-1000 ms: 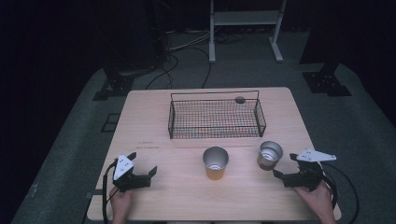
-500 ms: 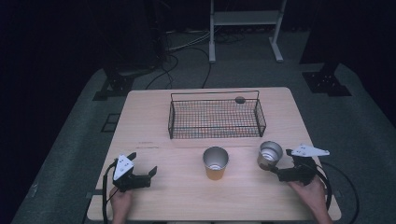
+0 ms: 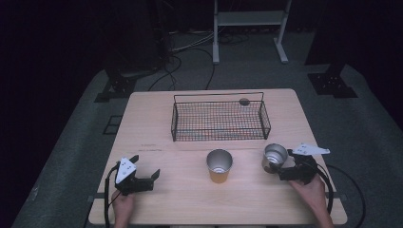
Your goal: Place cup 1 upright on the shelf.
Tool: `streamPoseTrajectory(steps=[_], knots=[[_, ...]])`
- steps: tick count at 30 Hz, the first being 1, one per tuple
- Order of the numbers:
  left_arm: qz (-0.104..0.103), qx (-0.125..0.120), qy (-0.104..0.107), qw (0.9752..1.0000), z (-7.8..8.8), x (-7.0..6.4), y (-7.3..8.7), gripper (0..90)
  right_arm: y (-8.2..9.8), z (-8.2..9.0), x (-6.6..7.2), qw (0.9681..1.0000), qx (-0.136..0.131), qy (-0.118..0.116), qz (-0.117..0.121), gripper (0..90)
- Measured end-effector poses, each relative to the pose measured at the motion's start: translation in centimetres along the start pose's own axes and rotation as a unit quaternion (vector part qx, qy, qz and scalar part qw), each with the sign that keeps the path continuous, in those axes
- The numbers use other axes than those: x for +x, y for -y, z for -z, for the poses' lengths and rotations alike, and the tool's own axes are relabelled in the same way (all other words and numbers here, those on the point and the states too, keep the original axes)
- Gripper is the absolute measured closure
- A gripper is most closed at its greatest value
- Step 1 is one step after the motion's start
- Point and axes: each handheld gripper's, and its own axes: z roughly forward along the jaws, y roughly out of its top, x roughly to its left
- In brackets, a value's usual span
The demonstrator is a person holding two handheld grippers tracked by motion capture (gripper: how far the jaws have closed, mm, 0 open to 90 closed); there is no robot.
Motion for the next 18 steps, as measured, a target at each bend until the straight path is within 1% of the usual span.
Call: streamPoseTrajectory(steps=[3, 7, 9, 12, 14, 18], knots=[[0.000, 0.000, 0.000, 1.0000, 0.00, 0.00, 0.00, 0.0, -0.26, -0.13, 0.04, 1.0000, -0.001, 0.000, 0.001, 1.2], [0.000, -0.001, 0.000, 1.0000, 0.00, -0.01, 0.00, 0.0, -0.64, -0.36, 0.07, 1.0000, 0.005, -0.001, 0.006, 1.2], [0.000, -0.001, 0.000, 1.0000, 0.00, -0.01, 0.00, 0.0, -0.89, -0.44, 0.08, 0.9999, 0.003, -0.006, 0.011, 1.2], [0.000, -0.001, 0.000, 1.0000, 0.00, -0.01, 0.00, 0.0, -0.85, -0.61, 0.07, 0.9999, 0.006, -0.006, 0.009, 1.2], [0.000, -0.001, 0.000, 1.0000, 0.00, -0.01, 0.00, 0.0, -0.79, -0.81, 0.12, 0.9998, 0.013, -0.006, 0.013, 1.2], [-0.001, -0.001, 0.000, 1.0000, -0.01, -0.03, 0.00, 0.0, -0.88, -0.97, 0.17, 0.9998, 0.011, -0.008, 0.014, 1.3]])
